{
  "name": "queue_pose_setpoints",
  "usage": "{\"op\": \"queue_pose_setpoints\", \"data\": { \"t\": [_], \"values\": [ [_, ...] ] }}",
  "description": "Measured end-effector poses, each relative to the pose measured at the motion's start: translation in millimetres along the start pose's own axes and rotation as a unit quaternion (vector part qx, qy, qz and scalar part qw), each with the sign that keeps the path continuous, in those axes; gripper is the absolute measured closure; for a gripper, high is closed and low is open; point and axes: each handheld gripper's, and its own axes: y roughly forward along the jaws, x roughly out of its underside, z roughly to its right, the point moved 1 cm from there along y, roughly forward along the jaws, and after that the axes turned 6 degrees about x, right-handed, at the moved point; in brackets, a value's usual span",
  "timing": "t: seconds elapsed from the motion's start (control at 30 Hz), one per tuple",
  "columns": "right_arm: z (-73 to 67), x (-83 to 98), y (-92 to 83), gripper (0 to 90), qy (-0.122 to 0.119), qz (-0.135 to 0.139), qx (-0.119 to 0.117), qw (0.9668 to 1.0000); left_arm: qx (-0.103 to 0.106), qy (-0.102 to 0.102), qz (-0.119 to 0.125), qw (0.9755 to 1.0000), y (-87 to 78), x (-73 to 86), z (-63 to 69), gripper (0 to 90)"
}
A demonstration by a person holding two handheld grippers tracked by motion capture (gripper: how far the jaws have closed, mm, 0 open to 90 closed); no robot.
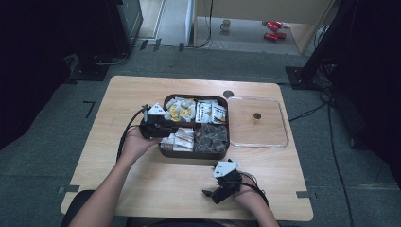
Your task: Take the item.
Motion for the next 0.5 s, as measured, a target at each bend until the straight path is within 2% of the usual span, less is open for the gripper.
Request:
{"op": "queue_pose_setpoints", "data": {
  "t": [0.33, 0.5],
  "values": [
    [0.1, 0.0, 0.0, 0.0, -0.001, 0.0, 0.0, 1.0, 0.004, 0.009, -0.015, 0.9998, 13.6, 1.3, 1.3, 57.7],
    [0.0, 0.0, 0.0, 0.0, -0.001, 0.0, 0.0, 1.0, 0.001, 0.015, -0.017, 0.9997, 17.5, 1.9, 1.0, 60.9]
  ]
}}
